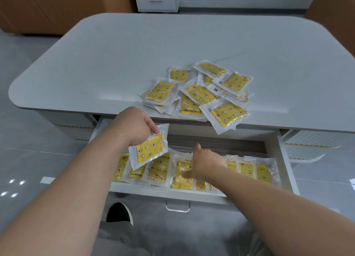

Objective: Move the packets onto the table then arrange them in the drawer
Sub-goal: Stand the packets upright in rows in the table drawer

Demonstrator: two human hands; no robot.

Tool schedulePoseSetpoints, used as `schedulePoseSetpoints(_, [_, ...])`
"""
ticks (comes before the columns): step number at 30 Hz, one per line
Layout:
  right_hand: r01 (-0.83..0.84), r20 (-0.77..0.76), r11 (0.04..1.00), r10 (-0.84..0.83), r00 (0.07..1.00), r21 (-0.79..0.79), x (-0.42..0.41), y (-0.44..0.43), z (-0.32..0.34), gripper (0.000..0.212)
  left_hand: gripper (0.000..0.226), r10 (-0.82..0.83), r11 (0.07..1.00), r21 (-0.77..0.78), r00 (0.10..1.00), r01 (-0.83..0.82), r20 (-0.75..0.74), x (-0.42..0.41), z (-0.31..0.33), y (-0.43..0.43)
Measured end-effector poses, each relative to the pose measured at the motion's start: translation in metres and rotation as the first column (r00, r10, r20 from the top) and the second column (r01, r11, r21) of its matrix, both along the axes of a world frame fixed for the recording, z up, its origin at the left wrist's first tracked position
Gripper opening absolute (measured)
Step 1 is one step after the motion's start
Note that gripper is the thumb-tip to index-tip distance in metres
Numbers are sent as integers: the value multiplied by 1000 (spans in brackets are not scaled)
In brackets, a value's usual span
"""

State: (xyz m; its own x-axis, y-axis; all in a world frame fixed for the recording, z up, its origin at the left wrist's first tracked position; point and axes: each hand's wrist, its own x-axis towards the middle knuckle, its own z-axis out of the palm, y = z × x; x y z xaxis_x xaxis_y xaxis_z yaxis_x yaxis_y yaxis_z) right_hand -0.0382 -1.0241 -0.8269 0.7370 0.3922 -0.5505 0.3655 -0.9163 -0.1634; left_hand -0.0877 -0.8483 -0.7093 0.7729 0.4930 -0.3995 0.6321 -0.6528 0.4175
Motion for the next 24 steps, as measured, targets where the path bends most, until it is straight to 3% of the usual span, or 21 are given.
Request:
schedulePoseSetpoints(4, [-2,64,1000,0,998,29,-2,-5,4,94,53,13,998,-65,1000,-12,23,1,-1,-1])
schedulePoseSetpoints(6, [34,-53,993,-28,998,114,5,-8,7,85,52,30,991,-129,999,-27,23,1,-2,-1])
schedulePoseSetpoints(7, [110,-197,975,-72,978,194,9,-11,10,78,51,33,986,-165,999,-29,24,1,-2,0])
schedulePoseSetpoints(8, [227,-381,937,-115,918,265,13,-15,15,71,50,32,978,-206,999,-27,20,1,-3,-1])
schedulePoseSetpoints(10, [475,-712,824,-130,690,310,16,-25,28,62,49,31,957,-290,1000,-28,4,1,-4,-3])
schedulePoseSetpoints(12, [608,-841,728,-81,535,316,16,-36,35,49,50,24,937,-349,1000,-28,-16,1,-6,-6])
schedulePoseSetpoints(17, [777,-880,541,-131,456,322,20,-51,28,44,48,-90,909,-413,995,65,-43,5,-14,-30])
schedulePoseSetpoints(21, [784,-845,560,-254,471,268,21,-56,26,43,49,-84,898,-434,996,74,-4,12,-19,-46])
schedulePoseSetpoints(24, [864,-928,461,-191,321,203,21,-59,26,36,47,-84,887,-458,996,65,-22,16,-21,-53])
